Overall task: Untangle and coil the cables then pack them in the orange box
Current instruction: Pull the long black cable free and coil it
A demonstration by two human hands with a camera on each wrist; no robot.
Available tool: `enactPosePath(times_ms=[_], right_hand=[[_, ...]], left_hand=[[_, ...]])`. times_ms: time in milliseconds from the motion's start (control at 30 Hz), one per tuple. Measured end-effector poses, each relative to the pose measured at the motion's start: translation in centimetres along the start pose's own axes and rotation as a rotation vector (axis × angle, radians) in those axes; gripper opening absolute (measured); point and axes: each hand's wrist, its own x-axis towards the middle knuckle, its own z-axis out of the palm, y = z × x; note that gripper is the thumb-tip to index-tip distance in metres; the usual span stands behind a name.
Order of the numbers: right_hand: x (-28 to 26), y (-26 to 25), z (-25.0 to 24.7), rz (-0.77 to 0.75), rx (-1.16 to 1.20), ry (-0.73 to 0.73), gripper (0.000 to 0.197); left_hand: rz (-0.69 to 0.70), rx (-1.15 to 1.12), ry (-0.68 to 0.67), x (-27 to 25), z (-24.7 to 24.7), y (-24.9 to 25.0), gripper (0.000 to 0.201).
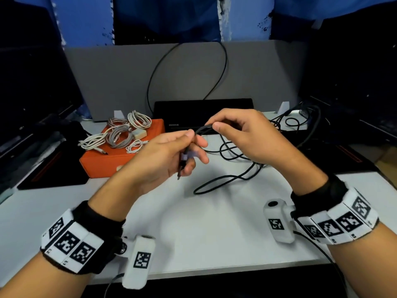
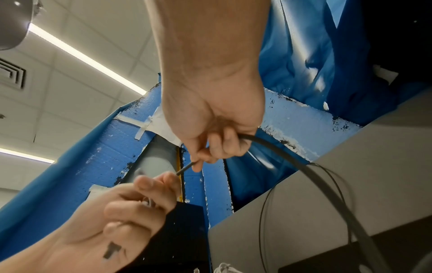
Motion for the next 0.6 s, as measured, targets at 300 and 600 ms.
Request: enactPosePath(times_ms=[300, 600], right_hand=[[-1.0, -0.6, 2.9, 0.094, -0.257, -0.337, 0.033], [-2.1, -3.7, 1.6, 0.004, -0.250, -0.660, 0.018]], left_hand=[[0.082, -0.486, 0.230, 0.5, 0.6, 1.0, 0.035], [0.285, 0.179, 0.281, 0.5, 0.7, -0.4, 0.035]])
